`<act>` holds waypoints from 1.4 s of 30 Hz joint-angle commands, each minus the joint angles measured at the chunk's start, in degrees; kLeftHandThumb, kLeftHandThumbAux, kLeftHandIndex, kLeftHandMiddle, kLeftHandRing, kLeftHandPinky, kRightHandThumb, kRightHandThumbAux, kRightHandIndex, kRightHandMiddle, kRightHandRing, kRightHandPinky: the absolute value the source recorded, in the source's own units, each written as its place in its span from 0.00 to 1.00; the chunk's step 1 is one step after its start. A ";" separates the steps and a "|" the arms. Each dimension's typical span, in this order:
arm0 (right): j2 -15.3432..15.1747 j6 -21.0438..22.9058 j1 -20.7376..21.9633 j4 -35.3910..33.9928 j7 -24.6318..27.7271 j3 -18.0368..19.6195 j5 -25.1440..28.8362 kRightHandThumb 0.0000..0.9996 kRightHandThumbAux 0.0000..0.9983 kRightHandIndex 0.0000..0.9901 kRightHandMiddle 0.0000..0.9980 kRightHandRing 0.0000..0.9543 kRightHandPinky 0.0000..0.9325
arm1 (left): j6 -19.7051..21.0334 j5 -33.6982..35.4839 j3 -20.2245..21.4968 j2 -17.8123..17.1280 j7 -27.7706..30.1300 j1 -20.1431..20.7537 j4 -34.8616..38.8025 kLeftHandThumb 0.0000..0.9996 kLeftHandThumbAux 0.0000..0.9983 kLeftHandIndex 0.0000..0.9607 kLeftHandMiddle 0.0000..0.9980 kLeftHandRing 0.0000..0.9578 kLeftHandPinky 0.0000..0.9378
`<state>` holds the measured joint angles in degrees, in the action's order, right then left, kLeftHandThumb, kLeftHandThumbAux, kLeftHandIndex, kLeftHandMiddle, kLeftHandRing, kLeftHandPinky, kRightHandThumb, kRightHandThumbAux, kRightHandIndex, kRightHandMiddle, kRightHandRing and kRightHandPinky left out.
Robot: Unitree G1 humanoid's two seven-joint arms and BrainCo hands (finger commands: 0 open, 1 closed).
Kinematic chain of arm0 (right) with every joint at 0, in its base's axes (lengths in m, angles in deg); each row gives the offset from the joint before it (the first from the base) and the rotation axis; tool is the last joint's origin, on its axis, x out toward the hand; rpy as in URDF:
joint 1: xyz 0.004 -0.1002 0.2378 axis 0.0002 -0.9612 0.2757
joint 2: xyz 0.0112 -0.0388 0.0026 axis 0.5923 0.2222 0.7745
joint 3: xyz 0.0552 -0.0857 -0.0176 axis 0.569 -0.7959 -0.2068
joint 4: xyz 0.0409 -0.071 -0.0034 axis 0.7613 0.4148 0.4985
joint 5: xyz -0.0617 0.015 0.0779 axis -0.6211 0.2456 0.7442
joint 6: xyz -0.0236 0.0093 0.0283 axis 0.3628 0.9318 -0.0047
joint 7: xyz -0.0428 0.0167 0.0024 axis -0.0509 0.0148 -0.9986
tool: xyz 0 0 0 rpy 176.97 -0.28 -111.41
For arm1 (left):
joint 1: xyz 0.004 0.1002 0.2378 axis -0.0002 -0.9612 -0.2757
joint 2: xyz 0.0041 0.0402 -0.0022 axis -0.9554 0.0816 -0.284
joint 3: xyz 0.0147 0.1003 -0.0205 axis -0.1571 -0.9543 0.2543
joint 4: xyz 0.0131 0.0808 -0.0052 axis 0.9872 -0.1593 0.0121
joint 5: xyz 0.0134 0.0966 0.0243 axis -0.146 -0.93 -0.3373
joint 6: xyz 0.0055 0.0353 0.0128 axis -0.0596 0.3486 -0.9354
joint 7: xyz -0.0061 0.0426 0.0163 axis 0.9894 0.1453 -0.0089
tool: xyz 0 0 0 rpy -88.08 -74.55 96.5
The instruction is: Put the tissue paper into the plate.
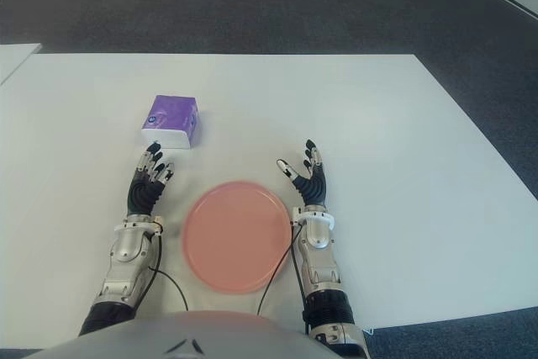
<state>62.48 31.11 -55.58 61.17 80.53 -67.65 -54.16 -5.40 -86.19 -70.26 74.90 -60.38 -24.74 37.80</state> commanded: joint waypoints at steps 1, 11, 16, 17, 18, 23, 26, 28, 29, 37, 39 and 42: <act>0.72 3.78 -2.47 1.54 0.14 -0.19 0.26 0.14 0.66 0.04 0.01 0.00 0.03 | 2.73 -0.26 -0.34 -0.01 0.09 -1.81 -1.21 0.21 0.66 0.01 0.04 0.03 0.06; 1.09 4.59 -2.76 0.81 0.03 -0.10 0.38 0.15 0.66 0.04 0.01 0.00 0.03 | 2.87 -0.10 -0.45 -0.07 0.41 -2.11 -0.70 0.22 0.67 0.01 0.04 0.03 0.07; 1.14 4.63 -2.80 0.72 0.04 -0.07 0.31 0.14 0.66 0.04 0.01 0.00 0.02 | 2.98 -0.23 -0.55 -0.17 0.46 -2.18 -0.74 0.22 0.67 0.01 0.04 0.03 0.07; 1.12 4.63 -2.86 0.62 0.05 -0.10 0.24 0.14 0.66 0.04 0.01 0.00 0.02 | 3.05 -0.25 -0.57 -0.20 0.47 -2.22 -0.67 0.21 0.67 0.01 0.04 0.03 0.07; 1.10 4.64 -2.90 0.55 0.05 -0.12 0.20 0.14 0.65 0.04 0.00 0.00 0.03 | 3.09 -0.26 -0.59 -0.22 0.48 -2.25 -0.62 0.21 0.67 0.01 0.04 0.04 0.07; 1.04 4.68 -3.07 0.31 0.08 -0.22 0.07 0.13 0.65 0.03 0.00 0.00 0.03 | 3.25 -0.27 -0.65 -0.29 0.49 -2.36 -0.50 0.22 0.67 0.01 0.05 0.04 0.07; 1.05 4.74 -3.14 0.17 0.12 -0.26 0.06 0.13 0.65 0.03 0.00 0.00 0.03 | 3.30 -0.25 -0.65 -0.31 0.48 -2.38 -0.48 0.22 0.67 0.01 0.05 0.04 0.08; 1.06 4.79 -3.16 0.12 0.12 -0.28 0.06 0.13 0.66 0.03 0.00 0.00 0.03 | 3.24 -0.27 -0.66 -0.29 0.43 -2.34 -0.56 0.22 0.67 0.01 0.05 0.04 0.08; 1.07 4.82 -3.17 0.10 0.12 -0.29 0.06 0.13 0.66 0.03 0.00 0.00 0.03 | 3.20 -0.28 -0.66 -0.28 0.40 -2.31 -0.62 0.22 0.67 0.01 0.05 0.04 0.08; 1.16 5.02 -2.87 0.32 -0.03 -0.22 0.15 0.14 0.66 0.03 0.00 0.00 0.03 | 2.76 -5.37 -1.84 -0.69 -2.22 -2.39 6.01 0.22 0.65 0.00 0.04 0.04 0.06; 1.19 4.97 -2.80 0.48 -0.14 -0.23 0.07 0.14 0.66 0.03 0.00 0.00 0.03 | 3.35 -9.01 -2.44 -1.25 -3.75 -2.15 10.55 0.21 0.64 0.00 0.03 0.03 0.05; 1.15 4.63 -2.44 1.18 -0.11 -0.22 0.10 0.15 0.66 0.03 0.00 0.00 0.03 | 7.99 -16.14 -1.57 -5.40 -4.11 1.27 17.94 0.19 0.61 0.00 0.01 0.01 0.02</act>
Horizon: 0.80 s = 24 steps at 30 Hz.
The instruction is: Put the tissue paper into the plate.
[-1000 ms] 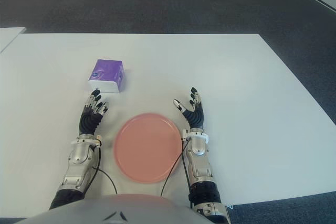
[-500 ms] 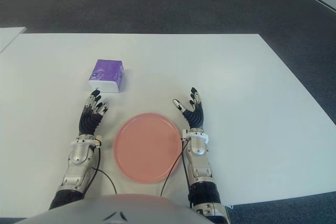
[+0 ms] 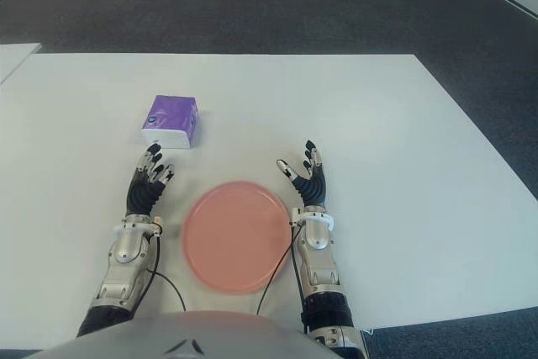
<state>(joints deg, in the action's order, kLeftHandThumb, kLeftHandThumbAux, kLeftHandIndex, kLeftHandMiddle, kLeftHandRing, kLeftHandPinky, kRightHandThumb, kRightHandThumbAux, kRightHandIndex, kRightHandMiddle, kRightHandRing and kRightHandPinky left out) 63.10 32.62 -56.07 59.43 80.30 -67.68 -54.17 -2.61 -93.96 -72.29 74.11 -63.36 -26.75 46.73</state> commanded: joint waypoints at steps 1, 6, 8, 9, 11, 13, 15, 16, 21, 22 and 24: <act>0.50 2.98 -1.77 3.23 0.13 -0.19 0.12 0.15 0.66 0.04 0.01 0.00 0.03 | 6.90 -10.33 0.92 -6.11 -0.95 4.65 10.74 0.19 0.60 0.00 0.01 0.01 0.01; 0.40 2.41 -1.20 4.34 0.05 -0.32 -0.05 0.15 0.65 0.04 0.00 0.00 0.02 | 10.63 -16.81 1.72 -11.35 -1.56 10.51 11.14 0.19 0.54 0.00 0.00 0.00 0.00; 0.36 2.48 -0.95 4.73 0.01 -0.34 -0.12 0.15 0.65 0.04 0.00 0.00 0.02 | 11.41 -18.10 2.05 -14.41 -1.56 15.81 8.47 0.20 0.52 0.00 0.00 0.00 0.00; 0.35 2.49 -0.87 4.88 0.00 -0.35 -0.14 0.15 0.65 0.04 0.00 0.00 0.02 | 11.56 -18.47 2.07 -15.44 -1.62 17.70 7.24 0.22 0.49 0.00 0.00 0.00 0.00; 0.41 2.61 -0.73 5.03 -0.10 -0.34 -0.16 0.15 0.65 0.04 0.00 0.00 0.02 | 11.76 -18.87 2.01 -17.73 -1.23 21.57 4.18 0.23 0.45 0.00 0.00 0.00 0.00; 0.67 2.89 -0.66 4.99 -0.44 -0.30 -0.20 0.15 0.66 0.04 0.00 0.00 0.03 | 12.92 -20.10 1.17 -19.50 -0.54 24.23 2.91 0.24 0.40 0.00 0.00 0.00 0.00; 0.78 2.75 -0.59 5.16 -0.60 -0.26 -0.22 0.15 0.66 0.04 0.00 0.00 0.03 | 14.39 -21.19 0.26 -20.54 0.11 25.66 2.96 0.24 0.37 0.00 0.00 0.00 0.00; 0.80 2.58 -0.55 5.32 -0.63 -0.24 -0.23 0.15 0.66 0.04 0.01 0.00 0.03 | 15.16 -21.63 -0.16 -20.97 0.46 26.21 3.14 0.23 0.34 0.00 0.00 0.00 0.00; 0.77 1.64 -0.40 5.92 -0.59 -0.18 -0.24 0.15 0.66 0.04 0.01 0.00 0.02 | 21.08 -25.56 -3.25 -22.41 3.31 29.09 6.33 0.19 0.25 0.00 0.00 0.00 0.00; 0.73 1.52 -0.29 6.14 -0.55 -0.14 -0.22 0.15 0.66 0.04 0.01 0.00 0.02 | 23.01 -27.08 -4.08 -22.61 4.43 29.35 7.87 0.18 0.24 0.00 0.00 0.00 0.00; 0.72 1.38 -0.14 6.44 -0.40 -0.08 -0.14 0.15 0.66 0.04 0.01 0.00 0.02 | 25.92 -29.33 -5.30 -23.25 6.22 29.70 9.65 0.17 0.21 0.00 0.00 0.00 0.00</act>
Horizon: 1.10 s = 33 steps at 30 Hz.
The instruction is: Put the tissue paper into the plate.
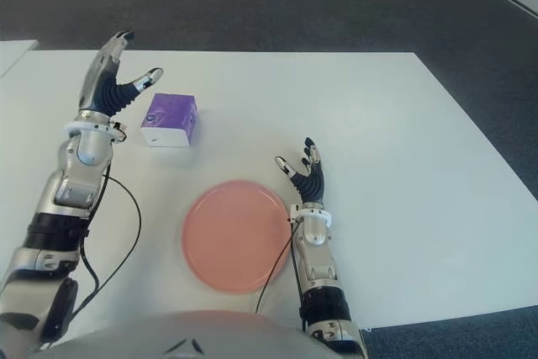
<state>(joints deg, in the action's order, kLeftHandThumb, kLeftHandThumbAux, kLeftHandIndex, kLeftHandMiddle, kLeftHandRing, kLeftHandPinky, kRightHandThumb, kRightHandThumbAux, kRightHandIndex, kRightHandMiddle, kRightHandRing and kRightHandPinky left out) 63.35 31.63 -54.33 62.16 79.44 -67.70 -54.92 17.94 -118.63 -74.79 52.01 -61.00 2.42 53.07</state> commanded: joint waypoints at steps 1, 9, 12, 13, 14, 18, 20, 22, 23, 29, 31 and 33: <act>0.48 2.31 -1.83 3.81 0.53 -0.03 0.66 0.15 0.66 0.04 0.01 0.00 0.02 | 6.43 -5.45 -3.22 -1.49 4.56 0.67 3.74 0.16 0.20 0.00 0.00 0.00 0.00; 1.06 2.89 -1.13 4.37 0.10 -0.12 0.49 0.16 0.66 0.04 0.01 0.00 0.03 | 10.99 -10.00 -6.60 -3.59 7.98 2.51 3.94 0.14 0.15 0.00 0.00 0.00 0.00; 0.90 2.93 -0.92 4.66 0.21 -0.13 0.42 0.16 0.66 0.04 0.01 0.00 0.03 | 10.80 -11.56 -8.73 -4.24 8.24 4.78 0.60 0.12 0.14 0.00 0.00 0.00 0.00; 0.89 2.89 -0.78 4.87 0.20 -0.13 0.40 0.16 0.66 0.04 0.01 0.00 0.03 | 10.65 -11.72 -9.16 -4.35 8.05 5.32 -0.36 0.11 0.14 0.00 0.00 0.00 0.00; 0.87 2.77 -0.62 5.13 0.21 -0.12 0.38 0.16 0.66 0.04 0.01 0.00 0.02 | 10.23 -11.98 -9.77 -4.40 7.63 6.19 -2.07 0.11 0.14 0.00 0.00 0.00 0.00; 0.81 2.27 -0.06 6.10 0.18 -0.10 0.35 0.15 0.66 0.04 0.01 0.00 0.02 | 9.36 -12.31 -11.38 -4.61 6.76 8.48 -6.18 0.09 0.14 0.00 0.00 0.00 0.00; 0.75 1.93 0.08 6.42 0.11 -0.10 0.26 0.15 0.66 0.04 0.01 0.00 0.02 | 9.44 -12.55 -12.65 -4.53 7.81 10.13 -8.46 0.09 0.14 0.00 0.00 0.00 0.00; 0.91 2.16 0.33 6.61 -0.19 -0.02 0.21 0.15 0.66 0.04 0.01 0.00 0.02 | 9.01 -11.79 -14.13 -4.05 9.84 12.40 -11.82 0.09 0.14 0.00 0.00 0.00 0.00; 1.05 2.45 0.49 6.68 -0.39 0.04 0.20 0.15 0.66 0.04 0.01 0.00 0.02 | 8.59 -11.12 -14.76 -3.73 10.87 13.52 -13.58 0.09 0.14 0.00 0.00 0.00 0.00; 1.65 3.28 1.01 6.96 -1.38 0.17 0.19 0.16 0.66 0.04 0.01 0.00 0.03 | 2.80 -3.55 -16.88 -5.40 24.82 17.84 -19.72 0.11 0.16 0.00 0.00 0.00 0.00; 1.82 4.01 0.86 6.24 -1.53 0.10 0.12 0.16 0.66 0.04 0.01 0.00 0.03 | -1.08 -0.13 -18.20 -6.83 32.94 19.24 -22.78 0.10 0.17 0.00 0.00 0.00 0.00; 1.91 4.45 0.77 5.86 -1.61 0.09 0.10 0.16 0.66 0.04 0.02 0.01 0.04 | -3.39 1.69 -18.94 -7.74 37.68 20.07 -24.56 0.08 0.18 0.00 0.00 0.00 0.00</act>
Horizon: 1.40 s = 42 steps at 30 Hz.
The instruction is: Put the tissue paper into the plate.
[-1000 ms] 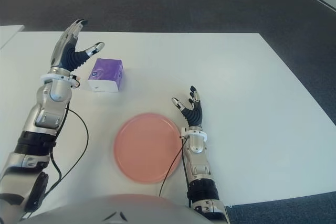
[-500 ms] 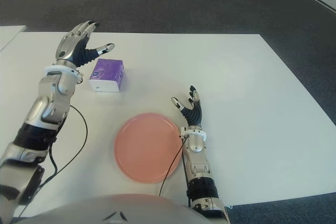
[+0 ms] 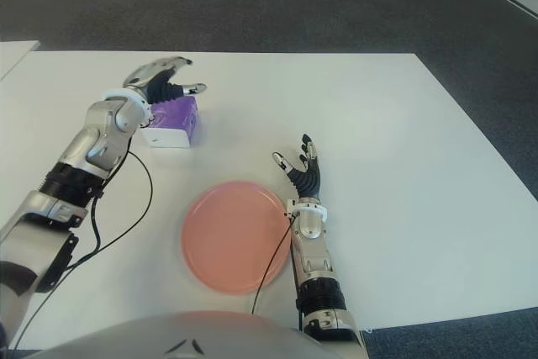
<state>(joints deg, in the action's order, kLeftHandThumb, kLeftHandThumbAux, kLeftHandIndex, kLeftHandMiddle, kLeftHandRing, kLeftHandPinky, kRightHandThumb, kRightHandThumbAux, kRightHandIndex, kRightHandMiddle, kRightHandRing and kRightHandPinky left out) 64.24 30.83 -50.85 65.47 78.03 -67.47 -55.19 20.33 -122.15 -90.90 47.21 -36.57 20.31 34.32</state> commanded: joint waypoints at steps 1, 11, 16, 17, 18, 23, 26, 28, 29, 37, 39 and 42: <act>1.09 5.46 -2.75 2.39 -0.24 -0.11 0.41 0.16 0.66 0.04 0.02 0.01 0.04 | -7.19 5.57 -3.62 -3.71 16.04 2.87 -6.60 0.08 0.19 0.00 0.00 0.00 0.00; 1.47 7.22 -2.47 1.78 0.01 0.09 1.14 0.20 0.65 0.04 0.02 0.02 0.04 | -18.69 2.58 -9.25 -7.00 20.29 7.72 -17.89 0.04 0.20 0.00 0.00 0.00 0.00; 1.48 7.60 -2.17 1.97 0.22 0.08 1.32 0.20 0.64 0.04 0.02 0.01 0.04 | -21.71 2.05 -10.26 -6.47 18.59 9.29 -22.92 0.07 0.17 0.00 0.00 0.00 0.00; 1.44 7.51 -2.11 2.05 0.26 0.05 1.29 0.20 0.64 0.04 0.02 0.01 0.04 | -21.99 1.99 -10.45 -6.37 18.78 9.61 -23.47 0.08 0.17 0.00 0.00 0.00 0.00; 1.40 7.39 -2.04 2.17 0.27 0.03 1.24 0.20 0.63 0.04 0.02 0.01 0.04 | -22.13 1.85 -10.67 -6.23 19.01 9.91 -24.05 0.08 0.16 0.00 0.00 0.00 0.00; 1.25 6.94 -1.81 2.73 0.42 0.06 1.26 0.20 0.64 0.04 0.02 0.01 0.04 | -22.80 1.17 -11.95 -5.63 19.42 10.98 -26.45 0.11 0.14 0.00 0.00 0.00 0.00; 1.22 6.99 -1.76 2.80 0.52 0.06 1.29 0.21 0.64 0.04 0.02 0.01 0.04 | -24.08 0.92 -12.78 -5.67 19.35 11.48 -27.63 0.11 0.13 0.00 0.00 0.00 0.00; 1.18 7.08 -1.69 2.84 0.55 0.07 1.27 0.21 0.64 0.04 0.02 0.01 0.05 | -25.16 0.62 -13.38 -5.81 19.35 11.76 -28.47 0.11 0.12 0.00 0.00 0.00 0.00; 1.17 7.11 -1.68 2.84 0.55 0.07 1.25 0.21 0.64 0.04 0.02 0.01 0.05 | -25.60 0.53 -13.57 -5.90 19.38 11.87 -28.78 0.10 0.12 0.00 0.00 0.00 0.00; 1.01 7.33 -1.58 2.97 0.46 0.10 1.00 0.20 0.63 0.05 0.03 0.02 0.04 | -26.94 -0.52 -14.93 -8.16 22.25 13.07 -28.52 0.13 0.09 0.00 0.00 0.00 0.00; 1.02 7.40 -1.53 3.15 0.45 0.19 1.08 0.21 0.64 0.05 0.03 0.02 0.05 | -25.50 -1.84 -15.44 -8.74 22.37 13.50 -27.54 0.15 0.08 0.00 0.00 0.00 0.00; 1.07 7.45 -1.47 3.33 0.58 0.32 1.30 0.22 0.64 0.05 0.03 0.02 0.05 | -24.30 -3.54 -15.78 -10.01 22.02 14.51 -25.97 0.18 0.08 0.00 0.00 0.00 0.00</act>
<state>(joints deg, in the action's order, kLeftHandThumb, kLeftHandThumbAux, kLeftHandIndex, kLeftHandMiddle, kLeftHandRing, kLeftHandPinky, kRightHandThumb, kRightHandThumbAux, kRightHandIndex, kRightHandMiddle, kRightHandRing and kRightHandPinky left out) 64.50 33.29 -50.32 65.22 77.87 -67.23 -55.02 -5.30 -123.45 -105.67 38.85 -15.80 34.41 7.46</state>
